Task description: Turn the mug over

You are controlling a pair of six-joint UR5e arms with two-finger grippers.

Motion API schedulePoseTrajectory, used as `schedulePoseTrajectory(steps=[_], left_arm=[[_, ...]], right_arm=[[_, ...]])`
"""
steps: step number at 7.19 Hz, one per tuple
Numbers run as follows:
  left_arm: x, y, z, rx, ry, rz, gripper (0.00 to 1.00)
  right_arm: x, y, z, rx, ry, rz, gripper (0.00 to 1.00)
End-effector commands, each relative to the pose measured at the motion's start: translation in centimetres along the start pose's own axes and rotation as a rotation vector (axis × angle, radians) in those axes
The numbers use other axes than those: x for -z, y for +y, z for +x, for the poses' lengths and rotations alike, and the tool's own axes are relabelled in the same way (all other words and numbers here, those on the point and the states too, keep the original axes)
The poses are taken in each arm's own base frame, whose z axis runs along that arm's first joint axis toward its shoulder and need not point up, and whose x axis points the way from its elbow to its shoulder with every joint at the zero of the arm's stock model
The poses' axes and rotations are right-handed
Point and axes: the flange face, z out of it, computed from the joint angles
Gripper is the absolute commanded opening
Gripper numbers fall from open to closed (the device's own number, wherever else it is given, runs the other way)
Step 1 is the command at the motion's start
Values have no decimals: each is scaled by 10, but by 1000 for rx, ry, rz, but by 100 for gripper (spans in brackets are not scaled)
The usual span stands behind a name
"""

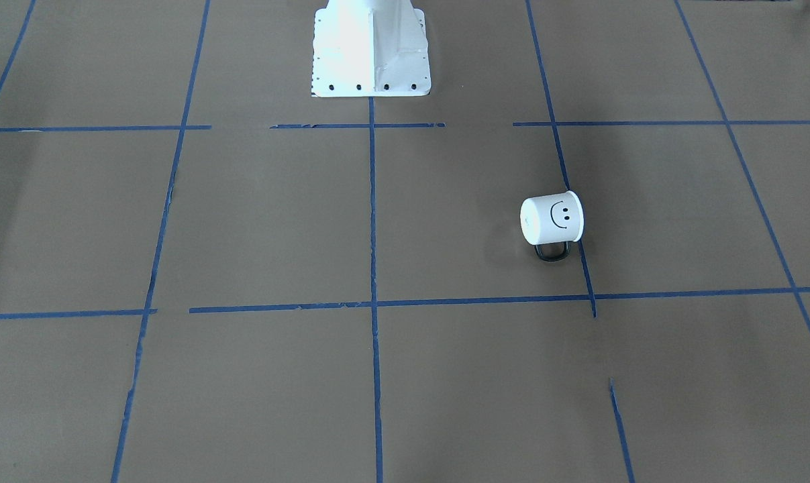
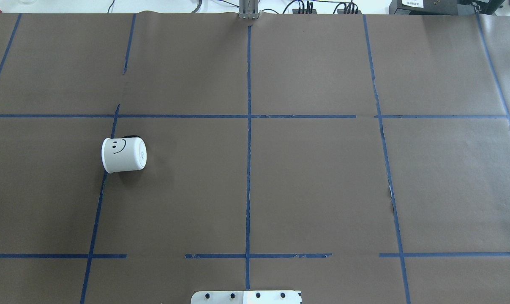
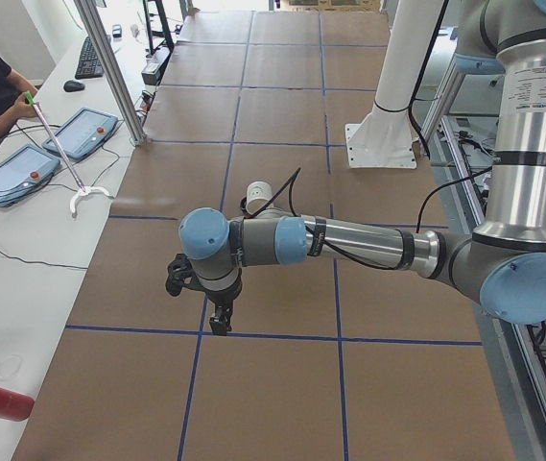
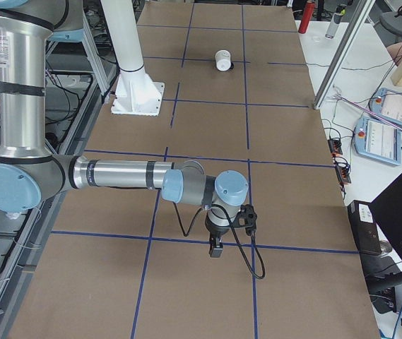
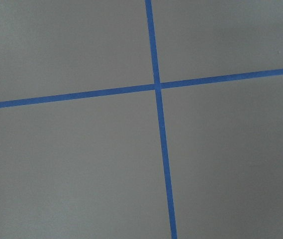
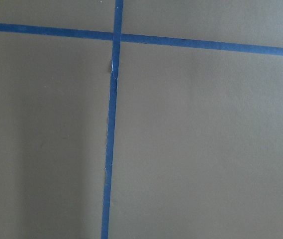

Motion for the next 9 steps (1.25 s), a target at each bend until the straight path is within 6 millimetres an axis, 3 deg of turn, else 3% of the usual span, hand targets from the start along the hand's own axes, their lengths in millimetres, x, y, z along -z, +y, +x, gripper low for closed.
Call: schedulePoseTrajectory(steps=[1, 2, 5, 8, 9], left_arm=[[0, 6, 9, -16, 79, 41, 100], [-4, 15, 22, 14, 258, 66, 100], [15, -2, 58, 31, 277, 152, 100], [-11, -17, 128, 96, 323, 199, 100], [-34, -21, 165, 115, 316, 214, 100]], right_arm=[[0, 0, 0, 0, 0, 0, 100], [0, 0, 0, 0, 0, 0, 100], [0, 0, 0, 0, 0, 0, 100], [0, 0, 0, 0, 0, 0, 100], [0, 0, 0, 0, 0, 0, 100]])
